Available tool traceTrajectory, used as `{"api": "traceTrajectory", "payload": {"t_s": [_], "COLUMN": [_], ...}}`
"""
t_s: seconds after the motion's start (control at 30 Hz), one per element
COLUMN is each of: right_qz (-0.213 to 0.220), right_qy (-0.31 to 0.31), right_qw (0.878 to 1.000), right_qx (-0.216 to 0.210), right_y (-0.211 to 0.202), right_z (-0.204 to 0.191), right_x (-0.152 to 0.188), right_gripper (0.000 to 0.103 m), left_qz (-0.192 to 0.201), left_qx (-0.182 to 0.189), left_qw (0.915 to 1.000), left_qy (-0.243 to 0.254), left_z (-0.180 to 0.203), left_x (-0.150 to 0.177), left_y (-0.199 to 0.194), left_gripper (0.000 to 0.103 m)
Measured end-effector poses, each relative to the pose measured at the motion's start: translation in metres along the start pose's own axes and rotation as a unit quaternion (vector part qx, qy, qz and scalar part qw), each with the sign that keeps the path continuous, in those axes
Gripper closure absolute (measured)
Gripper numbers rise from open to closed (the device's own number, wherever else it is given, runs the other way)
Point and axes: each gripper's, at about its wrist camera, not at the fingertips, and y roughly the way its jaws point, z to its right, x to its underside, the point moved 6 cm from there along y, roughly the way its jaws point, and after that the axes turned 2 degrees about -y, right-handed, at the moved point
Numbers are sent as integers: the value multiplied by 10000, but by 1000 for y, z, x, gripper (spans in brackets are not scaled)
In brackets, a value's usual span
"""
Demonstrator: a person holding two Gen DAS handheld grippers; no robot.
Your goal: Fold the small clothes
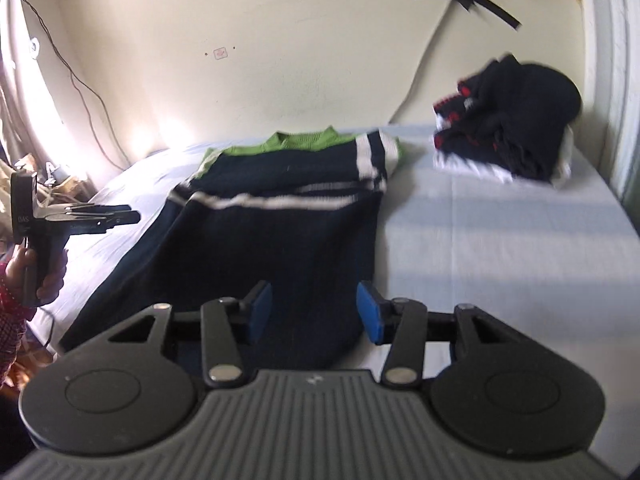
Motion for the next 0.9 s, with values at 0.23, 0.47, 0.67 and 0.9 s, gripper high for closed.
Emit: {"api": "traceTrajectory", "payload": {"t_s": [0.23,0.47,0.67,0.9], "right_qz": [-518,-670,15,281], "right_qy": [438,671,446,-249], "right_qw": [9960,9828,9827,9953], "right_qx": [-574,-1586,-1795,-894], "right_y": [-2,27,55,123], "right_z": [-18,-45,-67,-97], "right_x": [78,94,49,17], "right_gripper": [57,73,87,63], "left_qz": [-570,-642,-604,-592], "left_qx": [341,12,-216,-347], "left_qw": [9977,9977,9967,9944], "left_qy": [-109,-194,-506,-808], "left_z": [27,37,30,21], "left_x": [67,94,91,78], "left_y": [-43,-57,-55,-43], "left_gripper": [53,53,63,56]}}
